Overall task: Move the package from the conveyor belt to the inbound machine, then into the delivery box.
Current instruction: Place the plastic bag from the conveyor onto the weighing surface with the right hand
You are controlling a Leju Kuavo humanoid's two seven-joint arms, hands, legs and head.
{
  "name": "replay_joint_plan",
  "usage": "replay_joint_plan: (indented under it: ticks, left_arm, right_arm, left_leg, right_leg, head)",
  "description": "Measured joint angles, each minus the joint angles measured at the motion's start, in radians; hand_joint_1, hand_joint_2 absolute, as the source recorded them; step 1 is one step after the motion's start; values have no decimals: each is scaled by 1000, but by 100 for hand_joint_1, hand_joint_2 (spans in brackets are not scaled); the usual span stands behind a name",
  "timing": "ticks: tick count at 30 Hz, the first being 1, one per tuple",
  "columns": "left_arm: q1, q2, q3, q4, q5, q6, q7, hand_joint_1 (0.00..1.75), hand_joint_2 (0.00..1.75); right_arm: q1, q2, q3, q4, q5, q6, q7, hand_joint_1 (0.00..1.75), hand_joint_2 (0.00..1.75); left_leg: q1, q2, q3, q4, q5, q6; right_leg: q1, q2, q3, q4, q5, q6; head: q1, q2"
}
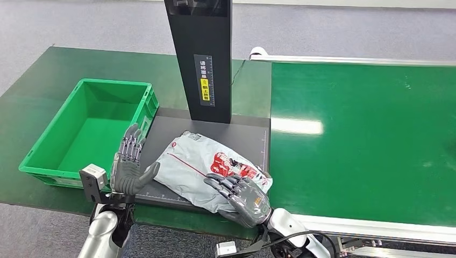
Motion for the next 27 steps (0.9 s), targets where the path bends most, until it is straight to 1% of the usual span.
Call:
replay_joint_plan:
  ticks: [4,7,10,13,18,23,25,27]
  left_arm:
    - [-2,3,-5,6,1,1,0,0,175]
    - [-1,5,-7,9,-2,0,0,0,175]
    - [3,8,-12,9,-12,-1,-2,0,175]
    - [6,10,-20,9,-21,-2,-3,0,175]
    - [7,11,-23,9,-32,1,-3,0,175]
    - [9,10,-33,9,-71,17,-3,0,175]
    - [10,8,-43,9,-88,10,-4,0,175]
    - [9,7,-57,9,-115,-4,-4,0,175]
  right_arm:
    - [7,13,-17,4,-54,-6,-14,0,175]
    - [21,22,-47,3,-184,32,-76,0,175]
    - [43,33,-91,-19,-376,136,-144,0,175]
    - [66,43,-142,-67,-561,266,-171,0,175]
    - [87,50,-197,-133,-675,365,-176,0,175]
    - [133,73,-261,-236,-880,563,-176,0,175]
    - [156,88,-293,-286,-920,637,-171,0,175]
    - [173,102,-322,-326,-924,693,-156,0,175]
  left_leg:
    - [0,0,0,0,0,0]
    - [0,0,0,0,0,0]
    - [0,0,0,0,0,0]
    - [0,0,0,0,0,0]
    - [0,0,0,0,0,0]
    - [0,0,0,0,0,0]
    - [0,0,0,0,0,0]
    - [0,0,0,0,0,0]
  right_leg:
    - [0,0,0,0,0,0]
    - [0,0,0,0,0,0]
    - [0,0,0,0,0,0]
    - [0,0,0,0,0,0]
    - [0,0,0,0,0,0]
    - [0,0,0,0,0,0]
    - [0,0,0,0,0,0]
    - [0,0,0,0,0,0]
  head:
    - [0,0]
    - [0,0]
    - [0,0]
    - [0,0]
    - [0,0]
    - [0,0]
    - [0,0]
    - [0,0]
